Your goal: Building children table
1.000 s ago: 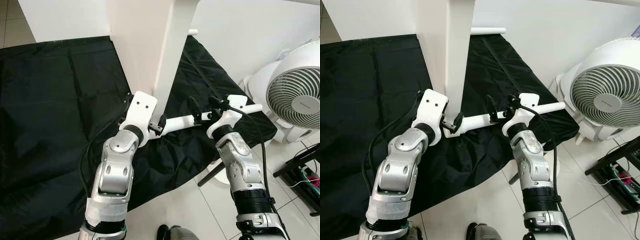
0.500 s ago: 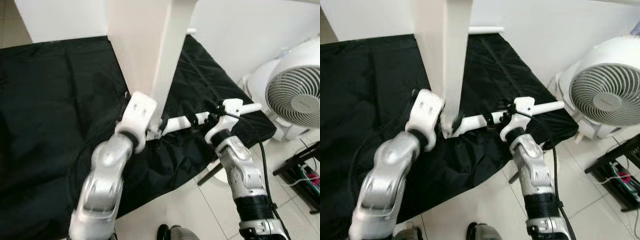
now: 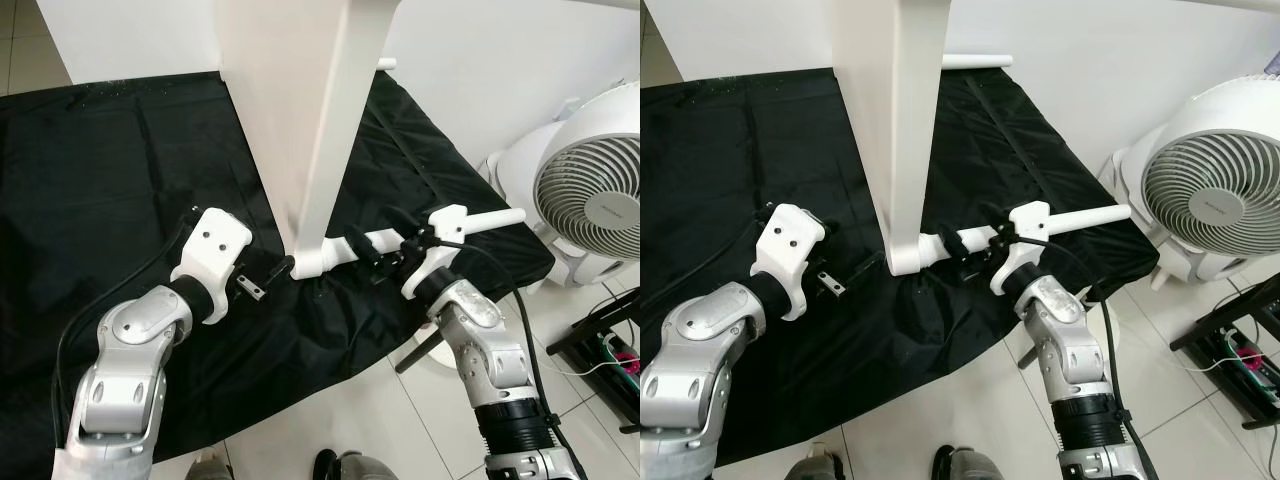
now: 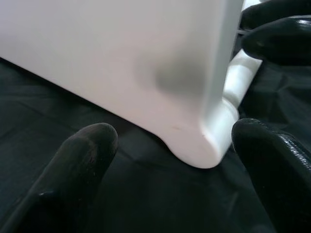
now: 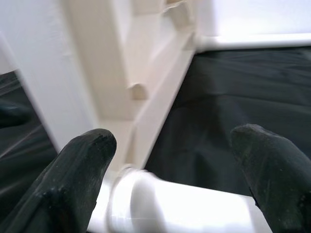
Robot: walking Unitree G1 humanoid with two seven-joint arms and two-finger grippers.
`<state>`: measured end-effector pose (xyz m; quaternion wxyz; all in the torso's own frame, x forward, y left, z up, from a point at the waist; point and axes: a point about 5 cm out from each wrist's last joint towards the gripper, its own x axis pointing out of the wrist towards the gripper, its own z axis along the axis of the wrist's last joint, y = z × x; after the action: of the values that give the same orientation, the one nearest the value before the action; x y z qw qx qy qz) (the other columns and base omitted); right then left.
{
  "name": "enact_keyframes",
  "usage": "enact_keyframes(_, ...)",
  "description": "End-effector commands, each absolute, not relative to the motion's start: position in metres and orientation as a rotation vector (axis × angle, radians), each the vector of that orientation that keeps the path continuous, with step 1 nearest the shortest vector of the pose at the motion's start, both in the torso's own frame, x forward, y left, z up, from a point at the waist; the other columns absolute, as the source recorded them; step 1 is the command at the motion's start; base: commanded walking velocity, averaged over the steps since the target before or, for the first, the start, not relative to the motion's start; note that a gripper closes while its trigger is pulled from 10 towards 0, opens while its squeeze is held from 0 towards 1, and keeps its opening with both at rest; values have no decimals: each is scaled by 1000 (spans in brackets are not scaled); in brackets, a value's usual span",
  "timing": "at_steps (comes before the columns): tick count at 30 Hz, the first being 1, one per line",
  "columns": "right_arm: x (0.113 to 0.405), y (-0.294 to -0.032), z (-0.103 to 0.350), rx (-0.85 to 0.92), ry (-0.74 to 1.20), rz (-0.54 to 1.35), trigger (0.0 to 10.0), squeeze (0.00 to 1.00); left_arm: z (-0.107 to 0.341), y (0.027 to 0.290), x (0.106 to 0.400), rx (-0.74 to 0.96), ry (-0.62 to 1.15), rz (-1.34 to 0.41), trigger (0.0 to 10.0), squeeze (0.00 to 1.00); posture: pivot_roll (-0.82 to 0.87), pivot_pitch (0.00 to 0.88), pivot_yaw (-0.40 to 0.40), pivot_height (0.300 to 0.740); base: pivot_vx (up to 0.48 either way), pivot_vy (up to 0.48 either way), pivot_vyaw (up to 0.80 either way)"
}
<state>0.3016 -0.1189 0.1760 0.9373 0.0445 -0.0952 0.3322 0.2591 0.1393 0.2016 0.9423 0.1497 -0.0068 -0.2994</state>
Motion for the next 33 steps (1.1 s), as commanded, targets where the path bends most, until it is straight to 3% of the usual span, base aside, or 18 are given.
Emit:
enact_keyframes(1,297,-119,172,81,-173,716,10000,27,200,143,262,305,-15,-581,10000,0,109,108,-108,740,0,0,0)
enact_keyframes(9,296,-117,164,48,-131,796,10000,0,198,152,276,343,-14,-508,10000,0,103,112,-111,740,0,0,0)
enact_keyframes(17,304,-84,159,125,-144,818,10000,0,204,172,301,394,4,-358,10000,0,118,124,-125,740,0,0,0)
enact_keyframes(25,305,-65,163,157,-168,830,10000,0,205,173,305,386,-5,-334,10000,0,129,123,-130,740,0,0,0)
enact_keyframes(32,302,-81,164,138,-182,800,10000,0,199,179,297,385,-14,-321,10000,0,134,126,-126,740,0,0,0)
enact_keyframes(33,300,-103,166,128,-201,722,10000,0,195,189,294,367,-14,-253,10000,0,134,126,-121,740,0,0,0)
